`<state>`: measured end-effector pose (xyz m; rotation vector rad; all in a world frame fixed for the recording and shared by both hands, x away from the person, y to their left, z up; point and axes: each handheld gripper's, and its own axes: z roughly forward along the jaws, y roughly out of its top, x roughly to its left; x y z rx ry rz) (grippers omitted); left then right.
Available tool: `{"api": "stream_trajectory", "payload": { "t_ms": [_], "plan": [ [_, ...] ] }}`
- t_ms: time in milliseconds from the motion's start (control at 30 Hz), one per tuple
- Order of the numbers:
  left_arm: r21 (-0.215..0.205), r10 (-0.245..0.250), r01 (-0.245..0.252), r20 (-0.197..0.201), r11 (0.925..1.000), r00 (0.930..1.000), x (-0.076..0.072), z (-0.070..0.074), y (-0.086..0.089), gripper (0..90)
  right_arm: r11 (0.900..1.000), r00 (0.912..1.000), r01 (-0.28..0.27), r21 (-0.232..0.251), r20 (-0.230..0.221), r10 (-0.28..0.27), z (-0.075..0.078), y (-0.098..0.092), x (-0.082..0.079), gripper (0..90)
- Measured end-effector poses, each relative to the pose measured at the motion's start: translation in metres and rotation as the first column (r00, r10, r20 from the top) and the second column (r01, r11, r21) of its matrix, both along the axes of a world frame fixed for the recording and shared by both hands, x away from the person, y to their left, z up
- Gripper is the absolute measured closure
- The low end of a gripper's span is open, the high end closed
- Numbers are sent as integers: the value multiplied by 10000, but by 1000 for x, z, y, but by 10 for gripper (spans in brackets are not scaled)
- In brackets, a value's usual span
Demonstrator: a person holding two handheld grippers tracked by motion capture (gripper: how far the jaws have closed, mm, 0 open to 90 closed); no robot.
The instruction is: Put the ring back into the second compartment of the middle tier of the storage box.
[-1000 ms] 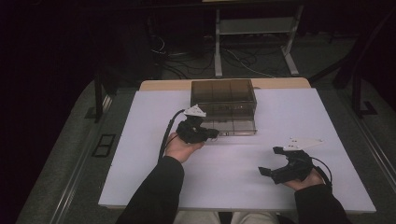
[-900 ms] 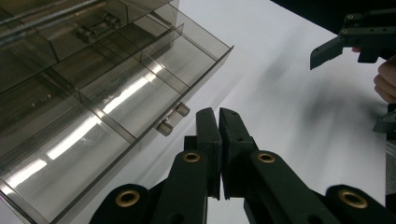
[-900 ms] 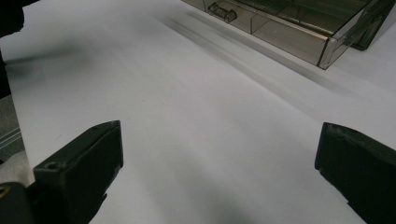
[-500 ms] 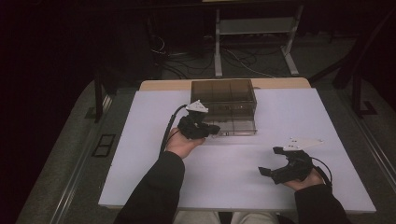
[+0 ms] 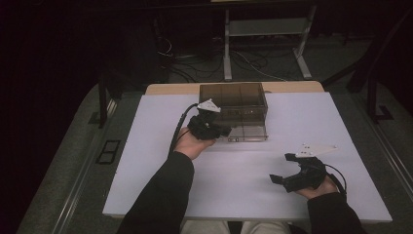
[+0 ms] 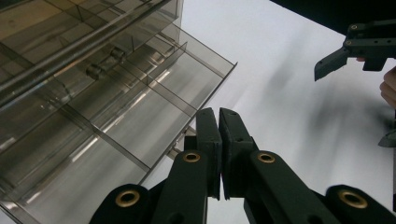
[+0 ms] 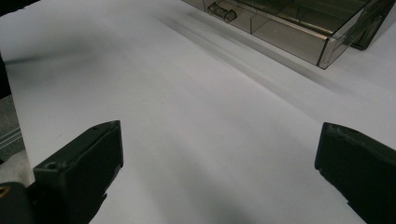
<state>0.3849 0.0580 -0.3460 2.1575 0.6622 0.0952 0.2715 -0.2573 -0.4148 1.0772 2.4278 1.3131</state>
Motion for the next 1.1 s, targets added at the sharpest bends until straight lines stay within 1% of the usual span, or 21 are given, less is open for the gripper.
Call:
{"api": "stream_trajectory", "payload": {
  "t_ms": [100, 133, 267, 533, 667, 900, 1000, 1033, 1100],
  "plan": [
    [-25, -1, 1, 35, 10000, 10000, 2, 3, -2, 873, 10000, 10000, -2, 11, 7, 2, 0, 0, 0, 5],
    [35, -25, 24, 37, 10000, 10000, 3, 4, -2, 873, 10000, 10000, 1, 11, 7, -1, 0, 0, 0, 5],
    [53, 6, -6, 67, 10000, 10000, 6, 6, -4, 873, 10000, 10000, -1, 19, 0, 1, 0, 0, 0, 5],
    [73, -35, 35, 96, 10000, 9999, 10, 8, -9, 873, 10000, 10000, -10, 30, 21, 10, 0, 0, 0, 5],
    [-40, 39, -39, 99, 10000, 9999, 13, 9, -11, 873, 10000, 10000, -29, -4, 27, 29, 0, 0, 0, 5],
    [-25, 3, -2, 155, 10000, 9999, 16, 13, -17, 873, 10000, 10000, -10, -6, 15, 10, 0, 0, 0, 5],
    [-63, 54, -53, 159, 10000, 9999, 18, 15, -18, 873, 10000, 10000, -23, -18, 22, 23, 0, 0, 0, 5],
    [-132, 116, -114, 147, 9998, 9998, 19, 15, -19, 873, 10000, 10000, -29, -11, 15, 29, 0, 0, 0, 5],
    [-122, 115, -112, 193, 9999, 9997, 21, 16, -20, 873, 10000, 10000, -30, -10, 9, 30, 0, 0, 0, 4]
  ]
}}
